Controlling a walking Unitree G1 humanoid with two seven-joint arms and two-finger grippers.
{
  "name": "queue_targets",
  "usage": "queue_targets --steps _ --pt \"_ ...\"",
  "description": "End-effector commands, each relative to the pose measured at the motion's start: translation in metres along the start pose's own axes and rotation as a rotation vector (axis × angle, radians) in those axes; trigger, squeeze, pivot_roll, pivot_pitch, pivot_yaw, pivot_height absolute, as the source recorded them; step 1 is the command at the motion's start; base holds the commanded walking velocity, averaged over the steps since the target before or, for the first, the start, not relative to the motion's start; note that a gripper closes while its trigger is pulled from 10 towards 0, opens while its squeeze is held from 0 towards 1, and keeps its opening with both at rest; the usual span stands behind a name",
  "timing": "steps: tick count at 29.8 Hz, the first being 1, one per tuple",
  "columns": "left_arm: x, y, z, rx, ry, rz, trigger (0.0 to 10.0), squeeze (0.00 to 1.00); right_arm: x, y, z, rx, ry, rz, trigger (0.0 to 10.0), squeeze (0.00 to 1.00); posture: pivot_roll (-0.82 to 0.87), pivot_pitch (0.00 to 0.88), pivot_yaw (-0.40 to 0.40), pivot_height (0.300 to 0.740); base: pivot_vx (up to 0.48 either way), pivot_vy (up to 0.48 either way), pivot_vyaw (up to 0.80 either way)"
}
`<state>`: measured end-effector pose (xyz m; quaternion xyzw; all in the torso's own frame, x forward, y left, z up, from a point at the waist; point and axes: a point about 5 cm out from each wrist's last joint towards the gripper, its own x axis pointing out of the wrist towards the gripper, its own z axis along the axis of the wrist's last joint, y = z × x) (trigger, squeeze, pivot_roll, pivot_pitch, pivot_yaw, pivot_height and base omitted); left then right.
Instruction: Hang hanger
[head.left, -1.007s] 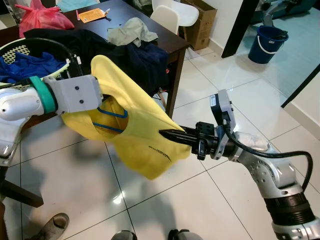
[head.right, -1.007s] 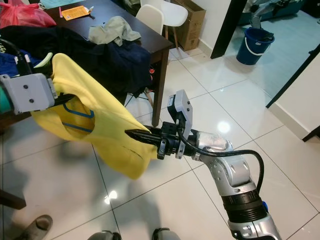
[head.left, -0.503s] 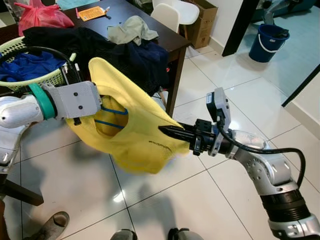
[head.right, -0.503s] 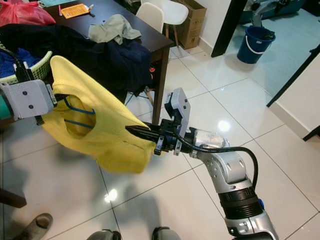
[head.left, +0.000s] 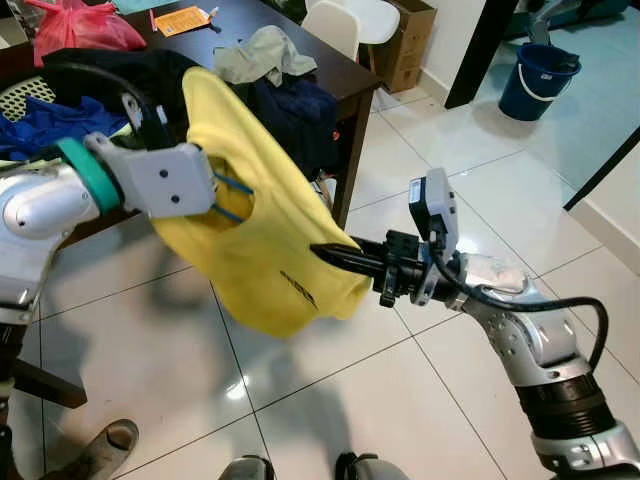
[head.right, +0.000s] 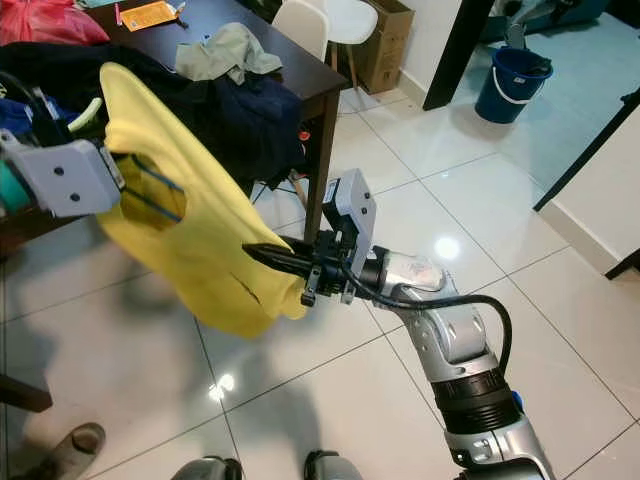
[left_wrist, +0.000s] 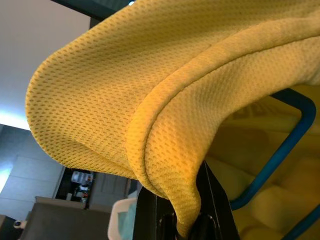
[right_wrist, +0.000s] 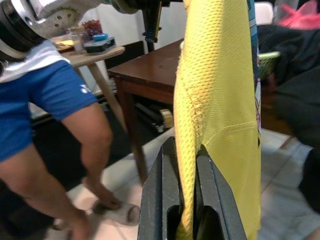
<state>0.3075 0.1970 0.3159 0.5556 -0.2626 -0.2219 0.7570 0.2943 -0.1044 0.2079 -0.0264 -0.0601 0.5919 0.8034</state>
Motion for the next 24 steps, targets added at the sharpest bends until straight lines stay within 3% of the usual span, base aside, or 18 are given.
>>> queue_targets --steps 1,5,6,10,11,13,14,15,19,24 --pt "-0.014 0.029 -0.008 0.028 0.060 0.134 10.0 0.00 -0.008 -0.001 -0.023 0.045 0.092 -0.036 10.0 0.00 0.08 0.087 0.044 0.740 0.000 0.000 0.00" --pt "-0.014 0.027 -0.009 -0.009 0.058 0.130 10.0 0.00 -0.006 -0.003 -0.024 0.032 0.096 -0.052 10.0 0.00 0.08 0.087 0.043 0.740 0.000 0.000 0.00" --pt "-0.015 0.018 -0.011 -0.025 0.064 0.078 10.0 0.12 -0.005 -0.002 -0.023 0.033 0.092 -0.046 10.0 0.00 0.08 0.087 0.046 0.740 0.000 0.000 0.00" --pt "-0.015 0.006 -0.013 -0.035 0.068 0.010 10.0 0.12 -0.004 -0.001 -0.022 0.035 0.085 -0.038 10.0 0.00 0.08 0.087 0.046 0.740 0.000 0.000 0.00" --pt "-0.015 0.000 -0.014 -0.050 0.068 -0.023 10.0 1.00 -0.004 -0.001 -0.022 0.035 0.081 -0.037 10.0 0.00 0.08 0.087 0.048 0.740 0.000 0.000 0.00" --pt "-0.016 -0.003 -0.015 -0.052 0.076 -0.041 10.0 1.00 -0.005 -0.002 -0.021 0.036 0.075 -0.040 10.0 0.00 0.08 0.088 0.048 0.740 0.000 0.000 0.00" --pt "-0.017 -0.007 -0.015 -0.053 0.080 -0.079 10.0 0.90 -0.006 -0.002 -0.020 0.035 0.070 -0.044 10.0 0.00 0.08 0.088 0.048 0.740 0.000 0.000 0.00" --pt "-0.019 -0.013 -0.014 -0.072 0.079 -0.128 10.0 0.00 -0.006 -0.003 -0.020 0.034 0.066 -0.047 10.0 0.00 0.08 0.089 0.049 0.740 0.000 0.000 0.00" --pt "-0.030 -0.027 -0.011 -0.094 0.083 -0.247 10.0 0.00 -0.007 -0.004 -0.019 0.036 0.053 -0.053 10.0 0.00 0.08 0.091 0.049 0.740 0.000 0.000 0.00" --pt "-0.038 -0.034 -0.009 -0.114 0.091 -0.298 10.0 0.00 -0.006 -0.005 -0.018 0.040 0.045 -0.056 10.0 0.00 0.09 0.091 0.046 0.740 0.000 0.000 0.00"
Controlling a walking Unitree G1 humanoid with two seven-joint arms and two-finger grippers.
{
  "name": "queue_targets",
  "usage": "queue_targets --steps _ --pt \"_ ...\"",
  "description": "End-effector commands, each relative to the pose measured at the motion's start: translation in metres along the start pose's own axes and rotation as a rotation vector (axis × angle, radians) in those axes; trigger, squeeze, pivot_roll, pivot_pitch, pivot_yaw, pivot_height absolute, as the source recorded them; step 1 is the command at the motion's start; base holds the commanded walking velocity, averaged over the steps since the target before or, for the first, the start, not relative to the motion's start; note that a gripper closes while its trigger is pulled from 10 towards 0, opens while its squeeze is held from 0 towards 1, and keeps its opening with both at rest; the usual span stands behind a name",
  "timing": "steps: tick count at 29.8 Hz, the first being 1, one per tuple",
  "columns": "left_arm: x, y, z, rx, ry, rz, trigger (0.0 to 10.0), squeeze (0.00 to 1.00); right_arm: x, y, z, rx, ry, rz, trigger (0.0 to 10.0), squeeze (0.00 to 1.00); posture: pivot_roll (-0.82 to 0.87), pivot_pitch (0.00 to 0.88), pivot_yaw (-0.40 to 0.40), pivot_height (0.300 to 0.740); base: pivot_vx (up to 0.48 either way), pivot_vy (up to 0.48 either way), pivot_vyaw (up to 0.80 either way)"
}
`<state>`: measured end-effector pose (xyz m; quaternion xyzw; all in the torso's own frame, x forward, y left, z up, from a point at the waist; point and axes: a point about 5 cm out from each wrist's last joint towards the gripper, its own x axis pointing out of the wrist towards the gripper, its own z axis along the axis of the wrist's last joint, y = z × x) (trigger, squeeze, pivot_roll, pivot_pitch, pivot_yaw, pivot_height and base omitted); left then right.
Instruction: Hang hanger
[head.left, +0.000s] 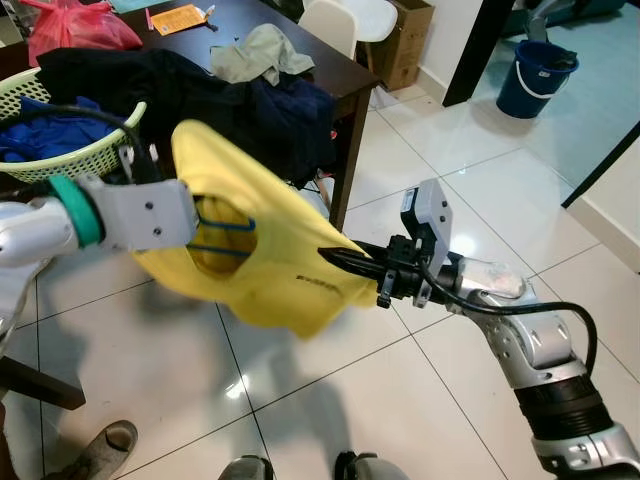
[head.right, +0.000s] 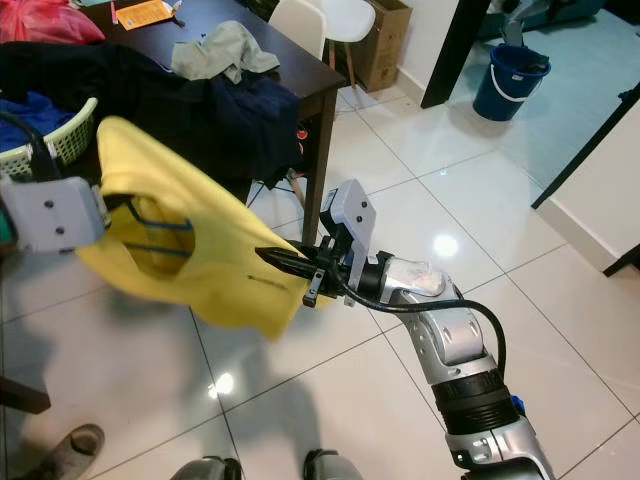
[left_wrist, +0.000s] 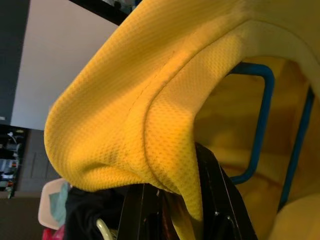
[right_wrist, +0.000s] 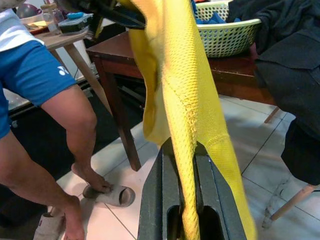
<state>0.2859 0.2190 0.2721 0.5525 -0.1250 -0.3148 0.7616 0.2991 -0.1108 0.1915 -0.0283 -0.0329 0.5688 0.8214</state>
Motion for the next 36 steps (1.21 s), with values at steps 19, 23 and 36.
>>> queue_targets --steps 19,23,36 --pt "0.009 -0.005 -0.008 -0.034 0.063 0.158 10.0 0.00 -0.002 0.004 0.012 0.071 -0.089 0.060 10.0 0.00 0.07 0.078 0.044 0.740 0.000 0.000 0.00" --pt "0.009 -0.001 -0.011 -0.021 0.083 0.214 10.0 0.00 -0.003 0.003 0.015 0.069 -0.111 0.041 10.0 0.00 0.07 0.077 0.041 0.740 0.000 0.000 0.00" --pt "0.014 0.004 -0.007 -0.010 0.068 0.250 10.0 0.00 -0.002 0.000 0.020 0.061 -0.149 0.009 0.0 0.00 0.07 0.079 0.045 0.740 0.000 0.000 0.00"
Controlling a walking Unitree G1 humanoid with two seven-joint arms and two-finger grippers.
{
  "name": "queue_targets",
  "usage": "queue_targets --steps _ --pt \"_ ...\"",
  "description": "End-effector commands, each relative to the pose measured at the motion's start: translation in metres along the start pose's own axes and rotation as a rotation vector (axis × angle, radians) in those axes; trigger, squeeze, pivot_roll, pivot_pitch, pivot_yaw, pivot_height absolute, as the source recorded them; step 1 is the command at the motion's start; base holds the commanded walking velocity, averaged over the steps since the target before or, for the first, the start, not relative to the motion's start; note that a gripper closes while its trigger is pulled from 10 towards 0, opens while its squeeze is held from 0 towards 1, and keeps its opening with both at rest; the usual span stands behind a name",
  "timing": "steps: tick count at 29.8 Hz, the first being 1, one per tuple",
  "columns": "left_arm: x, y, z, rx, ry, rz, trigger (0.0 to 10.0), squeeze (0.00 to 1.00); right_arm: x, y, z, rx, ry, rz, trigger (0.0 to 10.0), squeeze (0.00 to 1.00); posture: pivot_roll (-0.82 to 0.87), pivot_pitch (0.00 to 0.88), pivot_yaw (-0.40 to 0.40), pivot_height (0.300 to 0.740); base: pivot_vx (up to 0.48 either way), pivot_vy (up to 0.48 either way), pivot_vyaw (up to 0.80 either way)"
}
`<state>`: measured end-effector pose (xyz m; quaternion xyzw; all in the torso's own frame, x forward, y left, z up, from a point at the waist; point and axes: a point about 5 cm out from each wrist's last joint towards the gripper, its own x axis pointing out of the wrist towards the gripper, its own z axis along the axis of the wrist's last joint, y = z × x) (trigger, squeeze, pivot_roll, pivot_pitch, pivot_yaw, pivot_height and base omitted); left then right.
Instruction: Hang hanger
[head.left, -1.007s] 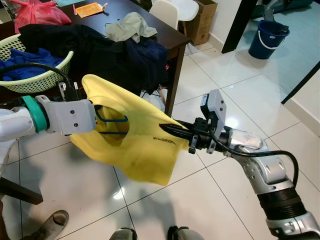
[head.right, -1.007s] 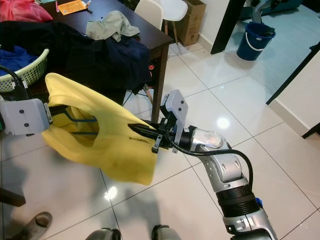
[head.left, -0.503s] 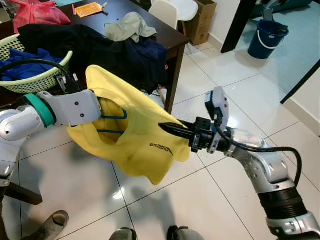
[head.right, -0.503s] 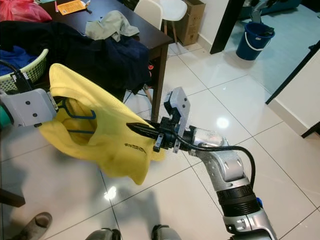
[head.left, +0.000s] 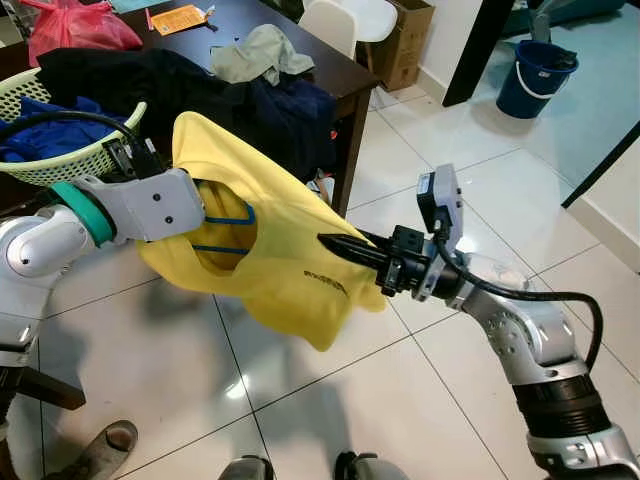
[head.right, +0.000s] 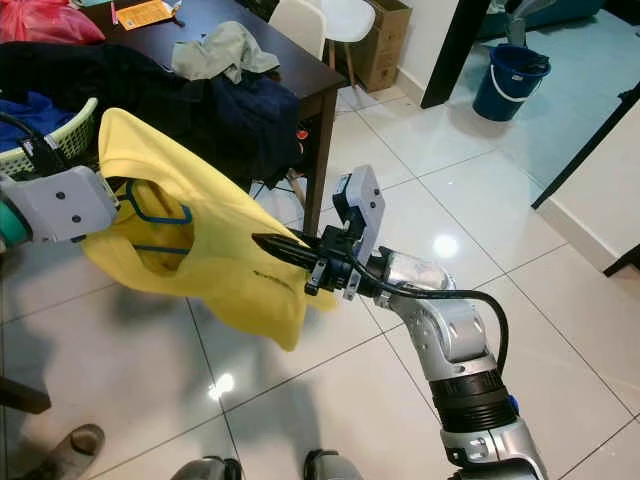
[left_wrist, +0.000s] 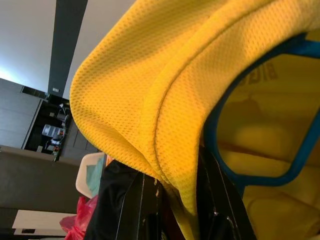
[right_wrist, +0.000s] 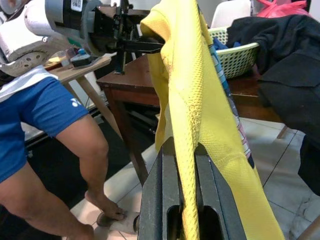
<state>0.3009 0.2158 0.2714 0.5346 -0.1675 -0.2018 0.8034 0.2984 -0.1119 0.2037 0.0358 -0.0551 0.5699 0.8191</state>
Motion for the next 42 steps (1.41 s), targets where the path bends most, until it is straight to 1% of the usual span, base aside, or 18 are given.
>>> queue_targets --steps 1,3,4,10,15,19,21,22,25,28,29,30,35,38,39,40,41,42 --pt "0.001 -0.002 0.004 -0.002 -0.022 -0.024 10.0 0.00 0.000 0.000 0.009 -0.023 -0.038 0.005 0.0 0.00 0.07 0.080 0.046 0.740 0.000 0.000 0.00" --pt "0.001 -0.004 0.007 -0.009 -0.044 -0.040 10.0 0.00 0.000 0.000 0.009 -0.026 -0.037 -0.001 0.0 0.00 0.07 0.080 0.046 0.740 0.000 0.000 0.00" --pt "0.000 -0.005 0.010 -0.009 -0.056 -0.049 10.0 0.00 0.000 -0.002 0.009 -0.029 -0.037 -0.018 10.0 0.00 0.07 0.083 0.047 0.740 0.000 0.000 0.00" --pt "-0.003 -0.009 0.007 0.036 -0.032 -0.052 10.0 0.00 0.004 -0.012 0.019 -0.034 -0.107 -0.115 10.0 0.00 0.08 0.085 0.044 0.740 0.000 0.000 0.00" --pt "-0.004 -0.024 0.005 -0.103 -0.019 -0.063 10.0 0.00 0.007 -0.019 0.033 -0.040 -0.184 -0.172 10.0 0.00 0.08 0.087 0.042 0.740 0.000 0.000 0.00" --pt "-0.003 -0.017 0.000 -0.045 0.013 -0.004 10.0 0.00 0.007 -0.019 0.037 -0.037 -0.196 -0.171 10.0 0.00 0.08 0.089 0.040 0.740 0.000 0.000 0.00" --pt "-0.002 -0.006 -0.004 -0.010 0.031 0.053 10.0 0.00 0.006 -0.017 0.036 -0.036 -0.189 -0.152 10.0 0.00 0.08 0.089 0.040 0.740 0.000 0.000 0.00" --pt "-0.002 -0.006 -0.004 -0.010 0.031 0.053 10.0 0.00 0.006 -0.017 0.036 -0.036 -0.189 -0.152 10.0 0.00 0.08 0.089 0.040 0.740 0.000 0.000 0.00" --pt "0.000 0.009 -0.005 0.017 0.031 0.110 10.0 0.00 0.007 -0.011 0.033 -0.032 -0.170 -0.110 10.0 0.00 0.08 0.091 0.043 0.740 0.000 0.000 0.00" --pt "0.001 0.014 -0.005 0.021 0.026 0.129 10.0 0.00 0.007 -0.009 0.032 -0.030 -0.165 -0.097 10.0 0.00 0.08 0.092 0.044 0.740 0.000 0.000 0.00" --pt "0.002 0.020 -0.003 0.015 0.005 0.143 10.0 0.95 0.007 -0.007 0.032 -0.027 -0.164 -0.081 10.0 0.00 0.08 0.092 0.044 0.740 0.000 0.000 0.00" --pt "0.003 0.023 -0.001 0.008 -0.007 0.152 10.0 1.00 0.008 -0.006 0.031 -0.023 -0.165 -0.071 10.0 0.00 0.08 0.092 0.045 0.740 0.000 0.000 0.00" --pt "0.008 0.027 0.000 0.024 -0.023 0.151 10.0 1.00 0.009 0.000 0.031 -0.013 -0.162 -0.024 10.0 0.00 0.08 0.093 0.045 0.740 0.000 0.000 0.00" --pt "0.011 0.023 0.002 0.021 -0.032 0.129 10.0 1.00 0.009 0.002 0.032 -0.012 -0.161 -0.011 10.0 0.00 0.08 0.094 0.045 0.740 0.000 0.000 0.00" --pt "0.013 0.015 0.005 -0.006 -0.053 0.078 10.0 0.76 0.011 0.004 0.032 -0.012 -0.163 -0.003 10.0 0.00 0.07 0.093 0.047 0.740 0.000 0.000 0.00" --pt "0.014 0.006 0.010 -0.022 -0.078 0.029 10.0 0.00 0.012 0.005 0.033 -0.012 -0.167 -0.001 10.0 0.00 0.07 0.095 0.050 0.740 0.000 0.000 0.00" --pt "0.014 -0.001 0.014 -0.040 -0.099 -0.014 10.0 0.00 0.013 0.005 0.033 -0.011 -0.171 0.000 10.0 0.00 0.07 0.095 0.050 0.740 0.000 0.000 0.00" --pt "0.014 -0.001 0.014 -0.040 -0.099 -0.014 10.0 0.00 0.013 0.005 0.033 -0.011 -0.171 0.000 10.0 0.00 0.07 0.095 0.050 0.740 0.000 0.000 0.00"
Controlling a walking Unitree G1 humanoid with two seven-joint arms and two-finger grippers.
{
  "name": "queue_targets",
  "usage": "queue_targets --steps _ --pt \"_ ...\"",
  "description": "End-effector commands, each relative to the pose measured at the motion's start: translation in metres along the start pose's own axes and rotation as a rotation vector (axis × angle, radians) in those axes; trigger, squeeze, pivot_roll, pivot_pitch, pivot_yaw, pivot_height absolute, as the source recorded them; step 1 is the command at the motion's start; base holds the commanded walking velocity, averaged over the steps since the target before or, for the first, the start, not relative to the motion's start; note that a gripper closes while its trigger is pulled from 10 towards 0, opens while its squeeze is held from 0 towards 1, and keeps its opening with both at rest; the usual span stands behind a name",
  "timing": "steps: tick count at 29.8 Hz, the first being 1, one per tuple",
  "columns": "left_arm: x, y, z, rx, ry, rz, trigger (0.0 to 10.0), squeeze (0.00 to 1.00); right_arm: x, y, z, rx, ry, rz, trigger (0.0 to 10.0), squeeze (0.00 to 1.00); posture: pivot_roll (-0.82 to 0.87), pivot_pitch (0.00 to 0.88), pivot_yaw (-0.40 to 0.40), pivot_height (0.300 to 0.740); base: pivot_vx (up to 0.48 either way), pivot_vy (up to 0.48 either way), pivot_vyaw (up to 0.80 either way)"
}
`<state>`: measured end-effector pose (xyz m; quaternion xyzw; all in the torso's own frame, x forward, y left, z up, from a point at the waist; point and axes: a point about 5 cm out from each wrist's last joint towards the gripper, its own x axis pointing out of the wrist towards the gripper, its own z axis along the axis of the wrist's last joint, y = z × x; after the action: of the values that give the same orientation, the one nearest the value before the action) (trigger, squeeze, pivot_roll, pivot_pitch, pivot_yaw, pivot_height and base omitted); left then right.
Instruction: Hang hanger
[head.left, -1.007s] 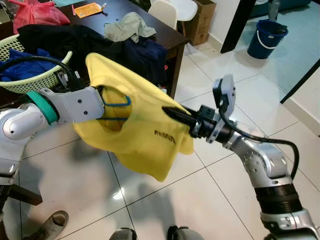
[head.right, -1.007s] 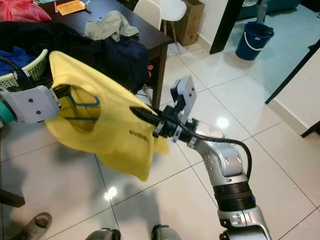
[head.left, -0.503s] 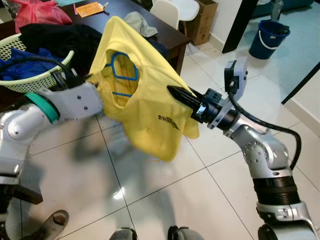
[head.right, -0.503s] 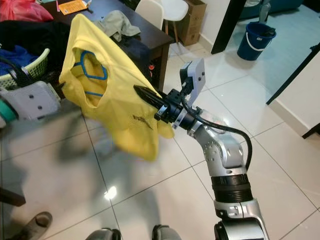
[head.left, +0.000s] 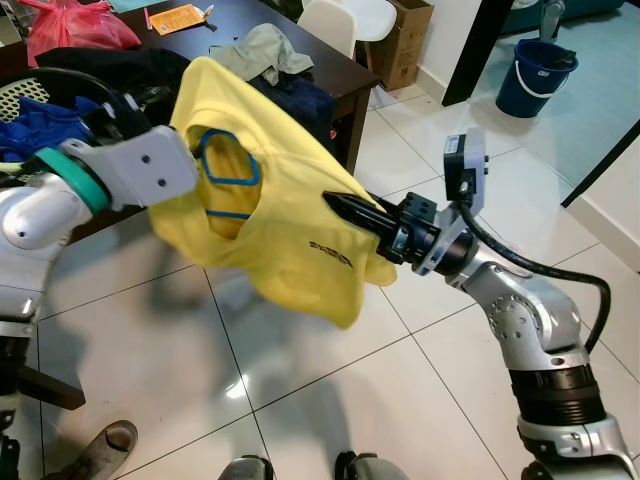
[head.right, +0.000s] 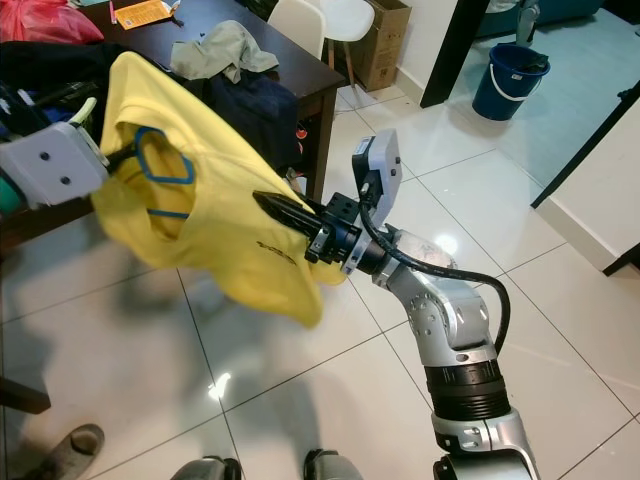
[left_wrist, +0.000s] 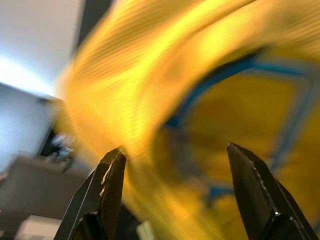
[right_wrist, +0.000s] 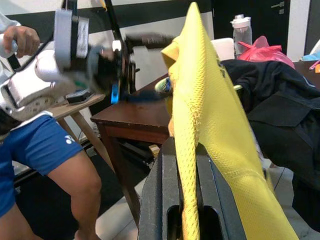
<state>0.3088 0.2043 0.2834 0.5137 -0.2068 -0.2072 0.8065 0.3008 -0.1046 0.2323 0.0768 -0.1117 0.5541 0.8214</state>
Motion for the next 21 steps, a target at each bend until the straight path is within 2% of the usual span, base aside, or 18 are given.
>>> queue_targets --steps 1,4,9,10,12,13,18,19,20,21 --pt "0.001 -0.009 0.004 -0.020 -0.022 -0.055 10.0 0.00 0.002 0.005 0.006 -0.009 -0.030 0.030 10.0 0.00 0.07 0.095 0.050 0.740 0.000 0.000 0.00" --pt "0.000 -0.013 0.005 -0.026 -0.031 -0.072 10.0 0.00 0.003 0.005 0.006 -0.008 -0.034 0.035 10.0 0.00 0.07 0.096 0.047 0.740 0.000 0.000 0.00" --pt "0.000 -0.006 0.003 -0.002 -0.025 -0.038 10.0 0.00 0.003 0.008 0.008 -0.007 -0.029 0.063 10.0 0.00 0.08 0.094 0.041 0.740 0.000 0.000 0.00" --pt "-0.001 -0.003 0.004 0.000 -0.027 -0.027 5.1 0.00 0.002 0.007 0.008 -0.009 -0.023 0.063 10.0 0.00 0.08 0.092 0.042 0.740 0.000 0.000 0.00" --pt "-0.001 0.000 0.004 0.002 -0.028 -0.021 4.9 0.00 0.002 0.006 0.007 -0.012 -0.018 0.056 10.0 0.00 0.08 0.092 0.042 0.740 0.000 0.000 0.00" --pt "-0.003 0.004 0.006 0.005 -0.029 -0.012 10.0 0.00 0.001 0.004 0.005 -0.016 -0.011 0.041 10.0 0.00 0.08 0.091 0.042 0.740 0.000 0.000 0.00" --pt "-0.007 0.012 0.007 0.024 -0.021 0.015 10.0 0.00 -0.001 0.001 0.002 -0.014 0.002 0.028 10.0 0.00 0.08 0.087 0.040 0.740 0.000 0.000 0.00" --pt "-0.009 0.018 0.001 0.042 0.011 0.046 4.7 0.00 -0.001 0.004 0.002 -0.009 0.009 0.044 10.0 0.00 0.08 0.086 0.041 0.740 0.000 0.000 0.00" --pt "-0.009 0.018 0.001 0.042 0.011 0.046 4.7 0.00 -0.001 0.004 0.002 -0.009 0.009 0.044 10.0 0.00 0.08 0.086 0.041 0.740 0.000 0.000 0.00" --pt "-0.010 0.020 -0.001 0.049 0.019 0.054 1.5 0.00 -0.001 0.004 0.001 -0.008 0.011 0.049 10.0 0.00 0.08 0.085 0.041 0.740 0.000 0.000 0.00"
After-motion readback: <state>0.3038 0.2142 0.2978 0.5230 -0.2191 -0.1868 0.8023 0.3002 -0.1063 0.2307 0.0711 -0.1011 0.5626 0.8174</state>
